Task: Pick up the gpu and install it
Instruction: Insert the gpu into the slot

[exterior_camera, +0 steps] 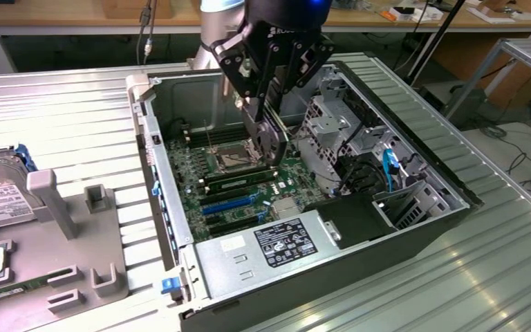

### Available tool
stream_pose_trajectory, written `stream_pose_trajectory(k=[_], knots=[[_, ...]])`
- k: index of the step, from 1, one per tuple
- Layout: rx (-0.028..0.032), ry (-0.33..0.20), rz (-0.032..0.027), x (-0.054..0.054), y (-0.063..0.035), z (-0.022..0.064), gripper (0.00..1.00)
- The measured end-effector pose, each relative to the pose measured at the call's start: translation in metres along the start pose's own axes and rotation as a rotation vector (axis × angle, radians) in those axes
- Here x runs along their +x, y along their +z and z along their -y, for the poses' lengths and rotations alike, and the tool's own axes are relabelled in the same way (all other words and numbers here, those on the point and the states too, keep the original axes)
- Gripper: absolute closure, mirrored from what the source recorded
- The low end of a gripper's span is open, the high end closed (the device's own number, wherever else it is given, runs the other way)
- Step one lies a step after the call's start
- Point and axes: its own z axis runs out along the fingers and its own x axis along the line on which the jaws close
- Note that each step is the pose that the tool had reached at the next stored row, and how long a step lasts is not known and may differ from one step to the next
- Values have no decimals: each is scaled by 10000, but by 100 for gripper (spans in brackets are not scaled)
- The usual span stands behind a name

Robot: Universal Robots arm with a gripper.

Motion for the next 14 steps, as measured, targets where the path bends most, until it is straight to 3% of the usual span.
stream_pose_trajectory(k=[14], knots=[[-40, -1218, -54, 0, 0, 0, 73]])
